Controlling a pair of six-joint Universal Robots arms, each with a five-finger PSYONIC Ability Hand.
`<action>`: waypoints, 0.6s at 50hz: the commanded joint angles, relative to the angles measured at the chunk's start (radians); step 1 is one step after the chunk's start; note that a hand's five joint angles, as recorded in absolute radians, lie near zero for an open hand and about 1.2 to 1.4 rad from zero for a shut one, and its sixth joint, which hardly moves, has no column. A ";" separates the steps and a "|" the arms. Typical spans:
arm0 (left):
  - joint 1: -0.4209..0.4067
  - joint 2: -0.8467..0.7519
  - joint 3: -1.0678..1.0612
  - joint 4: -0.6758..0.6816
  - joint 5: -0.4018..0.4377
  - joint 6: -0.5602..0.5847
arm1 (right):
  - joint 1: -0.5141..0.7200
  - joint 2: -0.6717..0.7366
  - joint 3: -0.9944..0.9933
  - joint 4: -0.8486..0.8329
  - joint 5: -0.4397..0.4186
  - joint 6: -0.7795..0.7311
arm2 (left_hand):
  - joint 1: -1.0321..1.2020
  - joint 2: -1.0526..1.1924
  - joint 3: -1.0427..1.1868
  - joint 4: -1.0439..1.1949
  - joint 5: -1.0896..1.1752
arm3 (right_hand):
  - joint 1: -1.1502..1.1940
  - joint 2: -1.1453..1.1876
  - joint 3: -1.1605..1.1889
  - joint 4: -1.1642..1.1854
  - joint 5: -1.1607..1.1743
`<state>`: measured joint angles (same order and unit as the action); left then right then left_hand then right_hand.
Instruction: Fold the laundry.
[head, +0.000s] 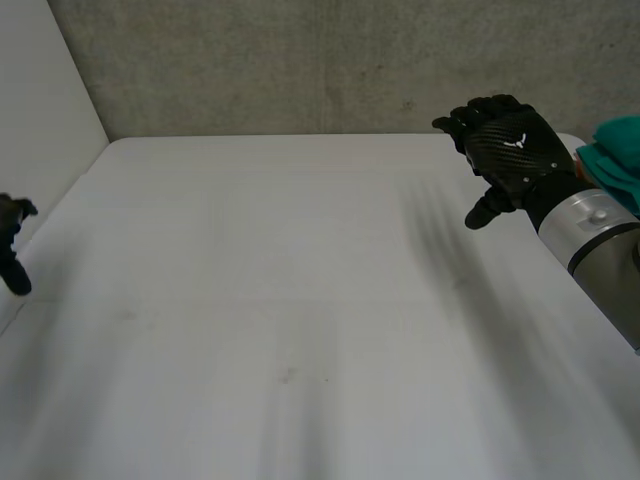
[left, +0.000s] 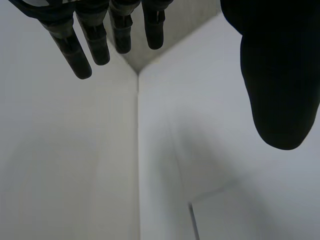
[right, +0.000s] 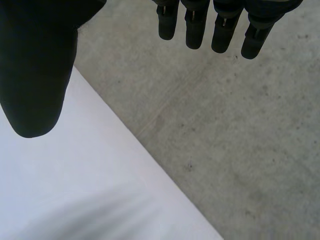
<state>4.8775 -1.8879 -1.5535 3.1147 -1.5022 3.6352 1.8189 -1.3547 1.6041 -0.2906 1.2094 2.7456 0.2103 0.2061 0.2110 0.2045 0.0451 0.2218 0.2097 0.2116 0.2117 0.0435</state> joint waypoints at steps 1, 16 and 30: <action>0.040 -0.065 -0.043 0.084 -0.003 0.006 | -0.004 0.003 -0.003 -0.005 0.009 0.000 | -0.036 -0.032 -0.036 -0.030 -0.045 | -0.047 -0.035 -0.037 -0.037 -0.044; 0.014 -0.093 -0.042 0.143 0.016 0.036 | -0.016 -0.007 -0.010 -0.028 0.122 0.009 | -0.036 -0.032 -0.036 -0.030 -0.045 | -0.047 -0.035 -0.037 -0.037 -0.044; -0.280 0.121 -0.010 0.251 0.206 -0.394 | -0.020 -0.011 -0.073 -0.027 0.294 0.014 | -0.036 -0.032 -0.036 -0.030 -0.045 | -0.047 -0.035 -0.037 -0.037 -0.044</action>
